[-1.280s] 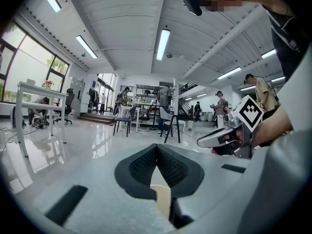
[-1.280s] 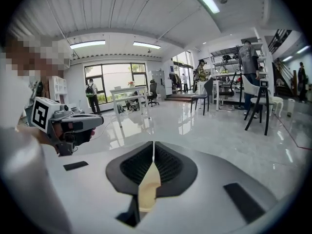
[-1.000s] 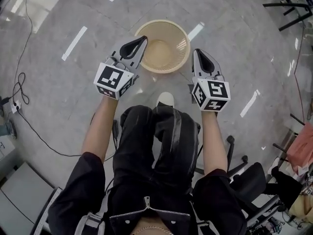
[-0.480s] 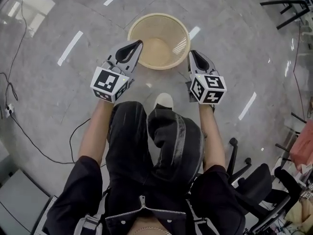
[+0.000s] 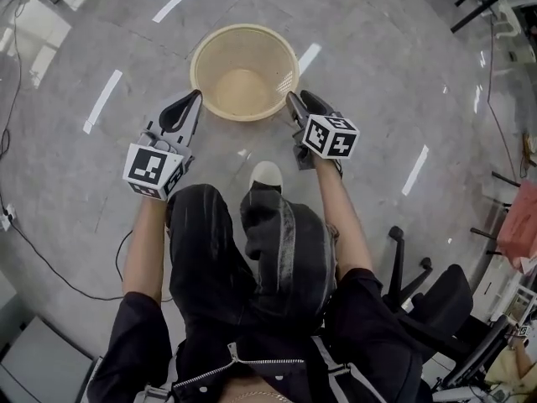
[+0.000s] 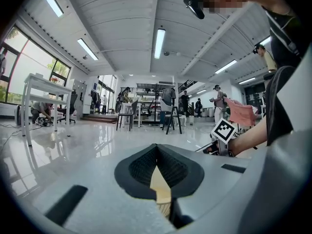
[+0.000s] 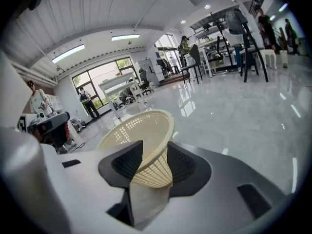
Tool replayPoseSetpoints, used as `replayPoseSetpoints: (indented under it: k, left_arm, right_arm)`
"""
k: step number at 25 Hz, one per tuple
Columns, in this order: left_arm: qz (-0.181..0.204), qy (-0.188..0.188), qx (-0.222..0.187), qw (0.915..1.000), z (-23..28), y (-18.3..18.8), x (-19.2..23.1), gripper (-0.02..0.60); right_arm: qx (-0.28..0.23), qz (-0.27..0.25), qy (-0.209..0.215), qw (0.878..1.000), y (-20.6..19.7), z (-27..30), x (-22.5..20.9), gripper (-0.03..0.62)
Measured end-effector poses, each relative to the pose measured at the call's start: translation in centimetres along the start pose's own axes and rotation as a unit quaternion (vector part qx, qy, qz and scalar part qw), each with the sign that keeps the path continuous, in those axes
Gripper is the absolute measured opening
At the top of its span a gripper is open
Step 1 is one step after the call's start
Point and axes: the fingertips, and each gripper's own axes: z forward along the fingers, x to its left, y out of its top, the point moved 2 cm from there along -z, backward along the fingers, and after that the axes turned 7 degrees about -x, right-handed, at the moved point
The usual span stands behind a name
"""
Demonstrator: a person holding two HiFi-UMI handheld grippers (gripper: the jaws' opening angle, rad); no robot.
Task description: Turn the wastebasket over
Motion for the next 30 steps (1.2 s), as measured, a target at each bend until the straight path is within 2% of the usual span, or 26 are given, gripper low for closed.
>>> replayPoseSetpoints:
  k: [5, 8, 10, 13, 15, 16, 18, 23, 30]
  left_arm:
    - [0.006, 0.001, 0.012, 0.9999, -0.6, -0.7, -0.3, 0.005]
    - [0.004, 0.002, 0.017, 0.9998, -0.9, -1.1, -0.6, 0.005]
    - [0.008, 0.002, 0.017, 0.9998, -1.2, -1.4, -0.6, 0.005]
    - [0.010, 0.002, 0.021, 0.9997, -1.3, -1.8, -0.6, 0.005]
    - [0.010, 0.002, 0.023, 0.9997, -1.4, -1.9, -0.7, 0.005]
    - [0.010, 0.002, 0.024, 0.9997, -1.5, -2.0, -0.7, 0.005]
    - [0.012, 0.001, 0.026, 0.9996, -1.5, -2.2, -0.6, 0.005]
    - [0.010, 0.000, 0.029, 0.9995, -1.4, -2.7, -0.6, 0.005]
    - [0.010, -0.013, 0.027, 0.9995, -0.5, -2.9, -1.2, 0.005]
  right_arm:
    - [0.001, 0.081, 0.007, 0.997, -1.9, 0.8, -0.8, 0.141]
    - [-0.009, 0.152, 0.022, 0.988, -2.2, 1.1, -1.2, 0.141]
    - [-0.007, 0.228, 0.049, 0.972, -2.6, 1.5, -1.0, 0.141]
    - [0.003, 0.338, 0.100, 0.936, -3.5, 2.1, -0.5, 0.139]
    - [-0.007, 0.379, 0.119, 0.918, -3.6, 2.1, -0.5, 0.112]
    - [-0.015, 0.387, 0.121, 0.914, -3.5, 2.0, -0.6, 0.104]
    - [-0.024, 0.383, 0.119, 0.916, -3.2, 2.0, -0.8, 0.081]
    - [-0.041, 0.363, 0.102, 0.925, -2.0, 1.6, -0.9, 0.070]
    - [-0.087, 0.266, 0.063, 0.958, 2.1, 0.0, -0.4, 0.067]
